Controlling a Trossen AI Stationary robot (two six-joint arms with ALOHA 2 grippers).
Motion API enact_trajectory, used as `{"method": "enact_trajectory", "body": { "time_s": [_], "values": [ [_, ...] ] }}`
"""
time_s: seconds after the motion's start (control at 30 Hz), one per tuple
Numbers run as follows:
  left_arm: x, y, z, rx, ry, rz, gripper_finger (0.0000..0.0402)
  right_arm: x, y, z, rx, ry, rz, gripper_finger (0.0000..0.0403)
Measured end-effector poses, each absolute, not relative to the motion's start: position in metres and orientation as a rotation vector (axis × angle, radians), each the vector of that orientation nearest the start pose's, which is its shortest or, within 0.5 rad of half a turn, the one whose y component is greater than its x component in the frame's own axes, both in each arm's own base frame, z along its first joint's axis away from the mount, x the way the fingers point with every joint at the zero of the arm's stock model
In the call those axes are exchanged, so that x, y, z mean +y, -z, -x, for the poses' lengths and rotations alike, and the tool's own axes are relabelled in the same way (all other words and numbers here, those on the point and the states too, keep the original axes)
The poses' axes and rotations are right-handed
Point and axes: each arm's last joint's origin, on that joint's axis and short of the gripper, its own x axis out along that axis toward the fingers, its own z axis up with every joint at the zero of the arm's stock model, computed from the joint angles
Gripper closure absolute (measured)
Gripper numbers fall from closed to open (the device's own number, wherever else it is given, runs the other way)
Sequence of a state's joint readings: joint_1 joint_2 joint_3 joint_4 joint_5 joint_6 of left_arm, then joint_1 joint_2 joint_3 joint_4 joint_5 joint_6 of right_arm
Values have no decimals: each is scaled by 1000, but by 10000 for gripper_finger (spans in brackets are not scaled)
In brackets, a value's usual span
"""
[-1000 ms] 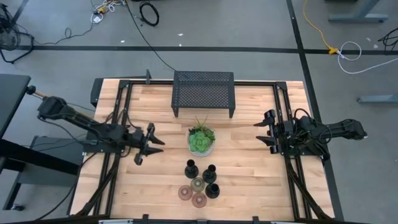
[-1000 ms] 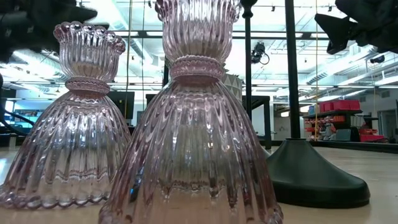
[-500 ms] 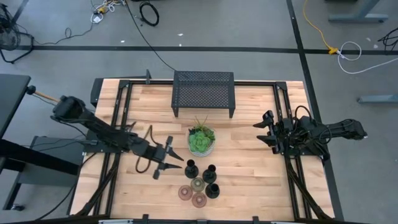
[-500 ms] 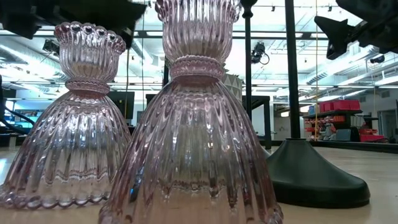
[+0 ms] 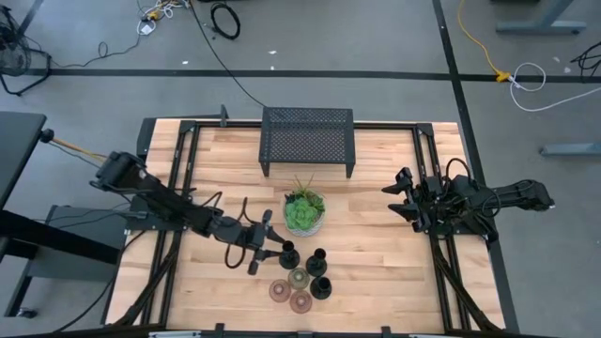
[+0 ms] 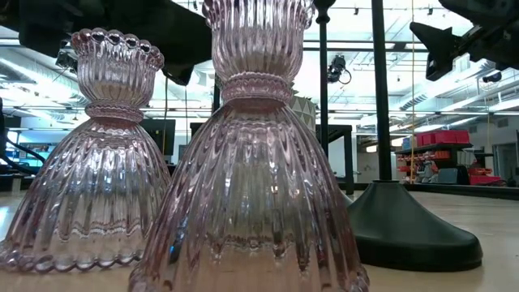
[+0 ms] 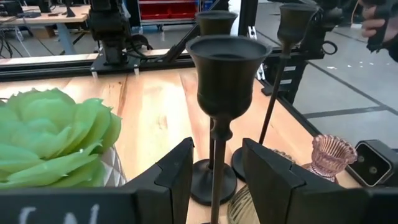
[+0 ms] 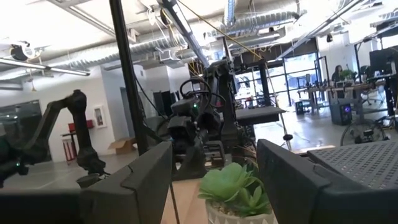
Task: Pick & Place candle stick holders
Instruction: Put the top left black candle holder on the shelf
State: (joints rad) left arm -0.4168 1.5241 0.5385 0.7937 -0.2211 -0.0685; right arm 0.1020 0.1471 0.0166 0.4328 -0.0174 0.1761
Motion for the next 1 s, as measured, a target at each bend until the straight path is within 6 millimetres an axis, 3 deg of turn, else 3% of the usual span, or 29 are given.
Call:
{"method": "enact_trajectory", "body": {
  "time_s": [0.27,0.73,1.0],
  "values": [
    [-110,-170,-267,211,151,3,259,11,-199,-101,-291,-146,-194,167],
    [-110,-174,-268,173,144,16,260,11,-199,-101,-293,-139,-164,167],
    [-110,-174,-268,173,144,16,295,11,-199,-101,-293,-138,-160,167]
  ]
}}
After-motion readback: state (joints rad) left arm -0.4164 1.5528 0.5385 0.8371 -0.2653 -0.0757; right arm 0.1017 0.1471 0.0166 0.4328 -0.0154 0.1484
